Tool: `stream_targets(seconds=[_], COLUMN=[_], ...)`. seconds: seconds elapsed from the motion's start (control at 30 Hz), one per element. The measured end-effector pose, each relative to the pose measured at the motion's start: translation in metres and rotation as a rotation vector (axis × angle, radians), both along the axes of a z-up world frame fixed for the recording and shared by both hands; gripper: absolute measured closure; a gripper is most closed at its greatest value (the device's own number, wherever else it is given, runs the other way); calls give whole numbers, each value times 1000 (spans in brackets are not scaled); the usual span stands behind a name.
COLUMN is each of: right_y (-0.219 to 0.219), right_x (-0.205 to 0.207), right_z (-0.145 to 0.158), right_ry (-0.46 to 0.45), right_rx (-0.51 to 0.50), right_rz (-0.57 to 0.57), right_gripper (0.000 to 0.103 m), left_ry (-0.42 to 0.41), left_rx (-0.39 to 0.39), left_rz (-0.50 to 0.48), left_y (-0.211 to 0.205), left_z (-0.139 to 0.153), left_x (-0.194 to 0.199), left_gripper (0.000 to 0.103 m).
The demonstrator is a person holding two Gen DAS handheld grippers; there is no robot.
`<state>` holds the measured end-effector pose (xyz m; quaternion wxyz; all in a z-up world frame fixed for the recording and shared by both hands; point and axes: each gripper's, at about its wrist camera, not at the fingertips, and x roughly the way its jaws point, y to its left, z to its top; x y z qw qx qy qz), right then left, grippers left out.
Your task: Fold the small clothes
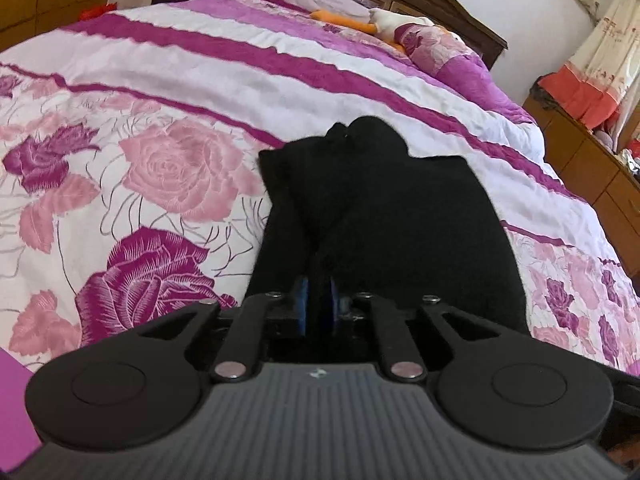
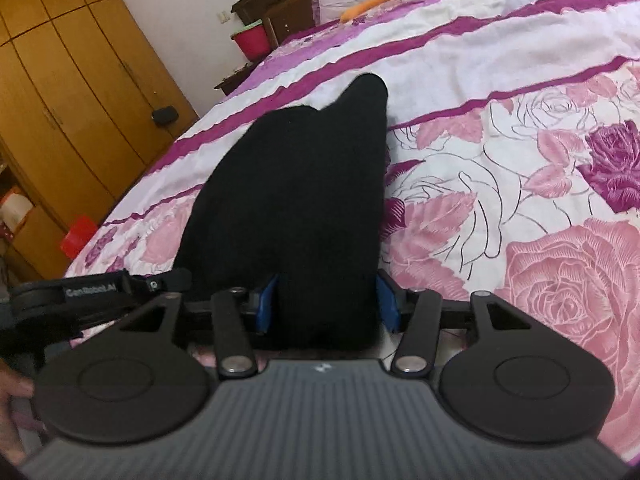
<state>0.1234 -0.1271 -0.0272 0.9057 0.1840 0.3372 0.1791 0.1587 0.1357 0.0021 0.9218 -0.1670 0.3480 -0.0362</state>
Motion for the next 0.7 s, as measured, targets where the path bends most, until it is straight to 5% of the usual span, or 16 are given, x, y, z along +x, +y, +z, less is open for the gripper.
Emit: stream_targets(seconds=[0.3, 0.37, 0.7], right_y=[-17, -24, -33], right_x=[-8, -9, 16], right_z=[19, 23, 21], right_ry=[-67, -96, -88], right_rx=[35, 60, 127], right_rz=[-41, -70, -92], right_gripper=[48, 37, 32], left_ry=[-46, -63, -91], left_rx=[28, 19, -11], left_rz=[19, 22, 62], left_y=[-2, -2, -2], left_z=[30, 32, 24], left_x=[-6, -2, 74], left_gripper=[31, 25, 22])
